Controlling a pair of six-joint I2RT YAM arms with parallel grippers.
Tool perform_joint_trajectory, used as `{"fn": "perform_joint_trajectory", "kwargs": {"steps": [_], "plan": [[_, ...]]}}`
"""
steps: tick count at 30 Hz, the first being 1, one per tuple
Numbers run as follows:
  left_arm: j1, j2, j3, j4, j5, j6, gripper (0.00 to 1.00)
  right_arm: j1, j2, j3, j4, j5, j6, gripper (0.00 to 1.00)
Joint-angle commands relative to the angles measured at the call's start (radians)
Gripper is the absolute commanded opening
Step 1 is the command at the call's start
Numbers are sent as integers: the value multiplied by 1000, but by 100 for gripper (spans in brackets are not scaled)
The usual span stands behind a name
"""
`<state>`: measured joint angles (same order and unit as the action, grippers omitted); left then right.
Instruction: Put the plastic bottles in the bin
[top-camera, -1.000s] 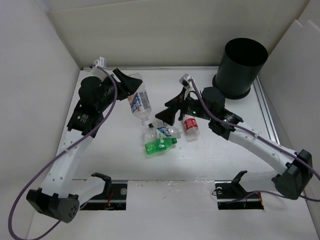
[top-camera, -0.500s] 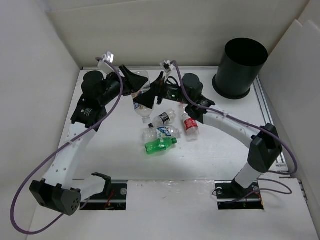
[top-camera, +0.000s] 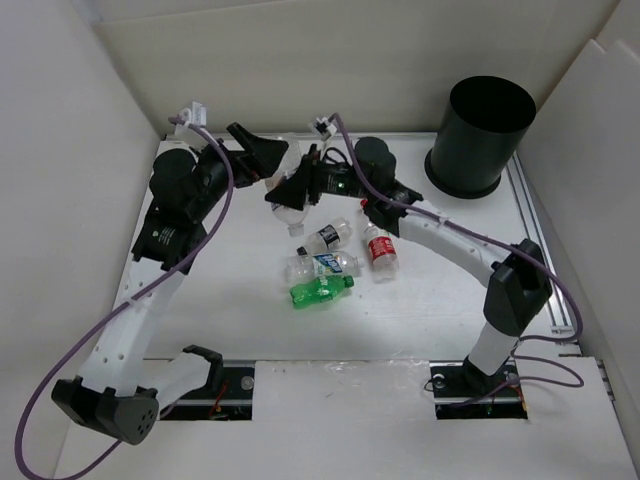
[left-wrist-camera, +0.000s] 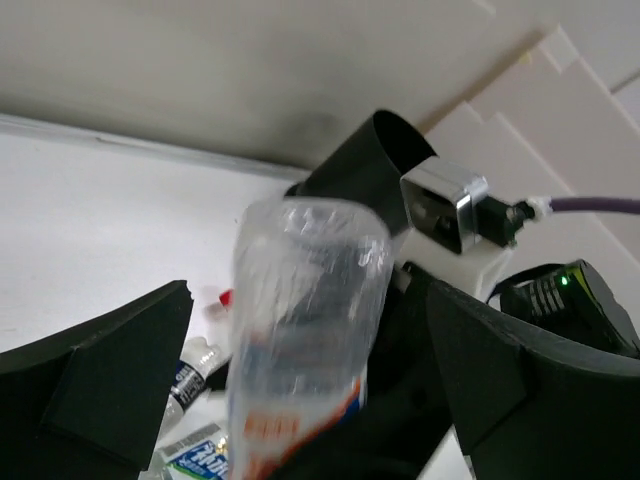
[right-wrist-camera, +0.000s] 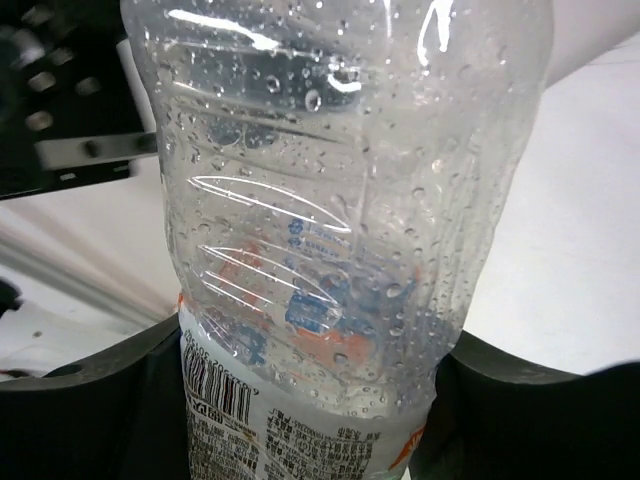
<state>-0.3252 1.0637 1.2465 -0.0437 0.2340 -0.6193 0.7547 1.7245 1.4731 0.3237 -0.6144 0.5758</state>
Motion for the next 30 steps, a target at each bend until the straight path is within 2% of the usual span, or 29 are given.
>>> {"fn": "perform_joint_trajectory", "kwargs": {"steps": [1,2,4,6,11,12,16,19,22,23,24,25,26,27,30], "plan": [[0,-82,62,36,-163,-28,99,-128,3,137,-86,-9,-71,1],[0,-96,62,15,-206,-28,99,-212,18,209,-157,-8,-95,1],[0,-126,62,-57,-310,-16,99,-303,50,283,-211,1,-114,0],[0,-136,62,-99,-343,4,99,-435,73,388,-261,60,-128,0],[0,-168,-8,-139,-276,67,99,-646,199,617,-356,296,-166,0],[0,-168,-24,-139,-260,76,99,-704,220,654,-376,389,-178,0],[0,-198,-79,-165,-248,108,99,-833,285,759,-437,565,-223,0],[0,-209,-108,-191,-271,121,99,-894,319,779,-471,604,-267,0],[0,-209,-131,-191,-282,130,99,-904,348,803,-492,614,-300,2],[0,-197,-131,-191,-282,130,99,-904,362,817,-517,640,-330,11],[0,-180,-131,-191,-269,142,99,-904,375,835,-526,659,-346,73],[0,-170,-131,-191,-247,151,99,-904,385,848,-538,680,-356,95],[0,-159,-131,-191,-234,161,99,-904,395,869,-576,712,-372,100],[0,-130,-131,-191,-223,171,99,-904,423,922,-595,713,-372,100],[0,-81,-122,-220,-191,214,99,-904,411,926,-604,734,-383,100]]}}
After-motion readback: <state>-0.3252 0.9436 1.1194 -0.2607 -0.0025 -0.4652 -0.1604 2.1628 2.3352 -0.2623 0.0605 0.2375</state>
